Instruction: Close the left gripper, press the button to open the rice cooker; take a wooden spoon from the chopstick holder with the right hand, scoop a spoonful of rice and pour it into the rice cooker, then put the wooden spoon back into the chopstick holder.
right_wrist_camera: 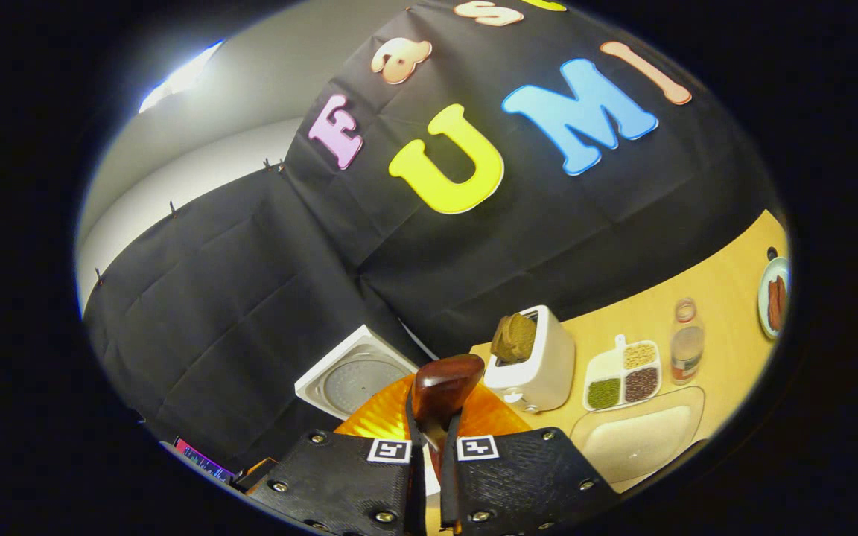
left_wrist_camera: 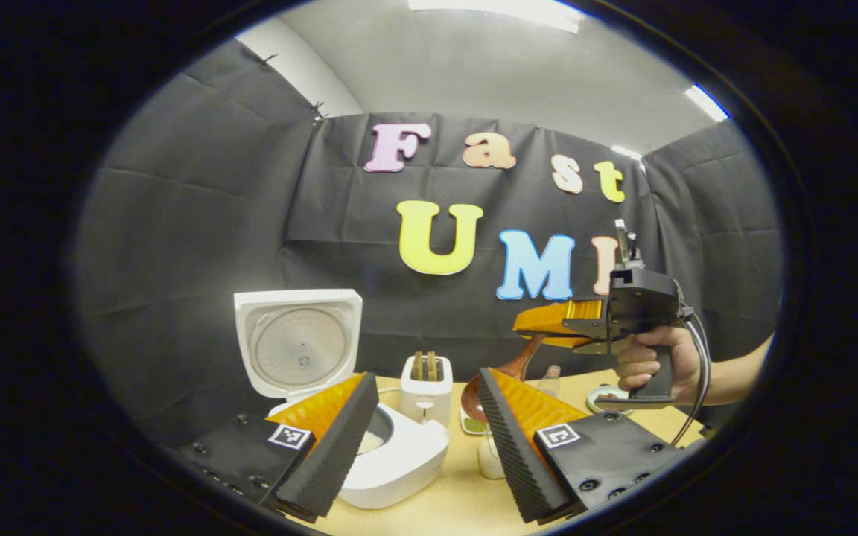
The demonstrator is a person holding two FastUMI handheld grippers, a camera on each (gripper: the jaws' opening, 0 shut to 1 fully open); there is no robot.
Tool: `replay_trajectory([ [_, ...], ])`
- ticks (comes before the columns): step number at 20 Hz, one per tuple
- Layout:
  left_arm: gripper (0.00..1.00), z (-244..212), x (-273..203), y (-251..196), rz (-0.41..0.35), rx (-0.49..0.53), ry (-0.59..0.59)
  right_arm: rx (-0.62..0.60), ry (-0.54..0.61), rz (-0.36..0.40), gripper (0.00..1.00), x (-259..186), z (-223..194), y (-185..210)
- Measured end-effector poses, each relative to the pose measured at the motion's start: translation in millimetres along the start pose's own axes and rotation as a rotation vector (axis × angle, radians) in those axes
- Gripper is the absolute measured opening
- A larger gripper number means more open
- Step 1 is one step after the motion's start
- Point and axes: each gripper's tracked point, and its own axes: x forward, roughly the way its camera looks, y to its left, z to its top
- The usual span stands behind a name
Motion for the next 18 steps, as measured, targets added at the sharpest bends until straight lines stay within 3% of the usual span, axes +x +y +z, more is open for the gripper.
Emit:
replay_trajectory([
  [2,0.99,-1,5,-15,-0.01,0.018,-0.003,0.031,-0.027,-0.036,0.08,-24,11,-22],
  [4,0.89,-5,9,-33,-0.026,0.01,0.004,0.051,-0.05,-0.067,0.08,-46,19,-39],
  [5,0.94,-5,11,-42,-0.038,0.01,0.003,0.053,-0.066,-0.081,0.08,-57,26,-47],
  [18,0.94,5,32,-138,-0.169,0.029,0.003,0.061,-0.156,-0.21,0.08,-152,66,-130],
])
